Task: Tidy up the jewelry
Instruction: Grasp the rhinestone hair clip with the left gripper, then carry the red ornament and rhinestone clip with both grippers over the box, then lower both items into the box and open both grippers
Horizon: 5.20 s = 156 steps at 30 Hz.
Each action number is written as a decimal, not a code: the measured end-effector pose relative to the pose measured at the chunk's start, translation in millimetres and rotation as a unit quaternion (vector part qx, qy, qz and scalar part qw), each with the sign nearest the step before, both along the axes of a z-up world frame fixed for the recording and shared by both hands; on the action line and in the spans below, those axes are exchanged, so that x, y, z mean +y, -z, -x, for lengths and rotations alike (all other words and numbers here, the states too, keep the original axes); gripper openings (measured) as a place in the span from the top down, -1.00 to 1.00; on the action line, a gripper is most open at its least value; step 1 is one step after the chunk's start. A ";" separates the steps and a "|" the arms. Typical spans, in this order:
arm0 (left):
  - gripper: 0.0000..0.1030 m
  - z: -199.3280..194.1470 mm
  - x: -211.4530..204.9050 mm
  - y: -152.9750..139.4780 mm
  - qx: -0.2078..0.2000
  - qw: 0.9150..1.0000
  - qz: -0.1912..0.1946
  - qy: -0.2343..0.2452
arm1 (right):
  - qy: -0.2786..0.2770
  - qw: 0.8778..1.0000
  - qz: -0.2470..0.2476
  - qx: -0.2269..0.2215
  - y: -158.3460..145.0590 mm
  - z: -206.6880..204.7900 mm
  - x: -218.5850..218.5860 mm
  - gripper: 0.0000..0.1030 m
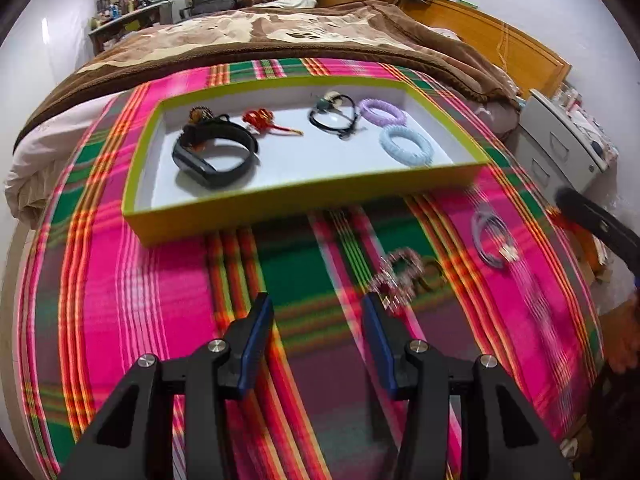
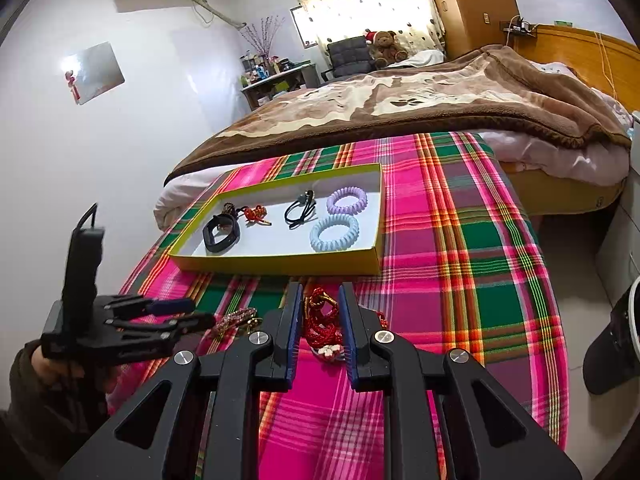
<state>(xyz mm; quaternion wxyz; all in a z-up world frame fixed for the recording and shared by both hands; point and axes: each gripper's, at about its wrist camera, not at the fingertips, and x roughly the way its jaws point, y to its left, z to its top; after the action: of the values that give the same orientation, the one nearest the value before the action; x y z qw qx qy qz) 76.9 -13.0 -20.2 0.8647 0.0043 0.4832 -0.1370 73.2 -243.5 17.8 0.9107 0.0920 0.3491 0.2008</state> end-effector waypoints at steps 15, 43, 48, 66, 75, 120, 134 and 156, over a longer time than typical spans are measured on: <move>0.01 -11.8 -15.0 -1.9 -0.008 0.999 0.022 0.036 | 0.005 1.000 -0.004 0.003 1.2 4.3 -5.6 0.63; 0.42 -12.1 -43.2 0.4 -0.030 0.996 -0.023 0.075 | -0.002 1.000 0.001 0.006 2.2 4.0 2.2 0.63; 0.48 -12.9 -41.3 0.3 -0.030 0.997 -0.017 0.076 | -0.003 1.000 0.001 0.005 2.6 4.0 4.1 0.63; 0.50 -9.3 -22.2 -16.5 -0.050 0.997 0.008 0.051 | -0.005 1.000 0.005 -0.006 -5.2 3.5 8.4 0.63; 0.50 -10.6 -11.7 -33.3 -0.068 0.997 0.028 0.040 | -0.008 1.000 0.004 -0.014 -13.0 4.2 13.0 0.63; 0.49 -121.1 8.6 -17.9 -0.047 0.997 0.047 0.023 | -0.059 0.994 0.066 0.059 28.4 -117.5 87.6 0.63; 0.43 -122.3 10.8 -15.6 -0.038 0.998 0.053 0.021 | -0.064 0.993 0.078 0.066 34.7 -121.6 96.8 0.63; 0.25 -109.1 10.6 -28.7 -0.050 0.998 0.047 0.015 | -0.053 0.995 0.066 0.057 27.1 -113.3 90.2 0.38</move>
<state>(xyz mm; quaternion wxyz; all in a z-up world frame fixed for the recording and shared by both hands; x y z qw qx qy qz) 186.0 -2.5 8.5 0.8848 -0.0218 0.4324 -0.1719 186.5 -153.3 -9.4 0.8815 0.0243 0.4173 0.2194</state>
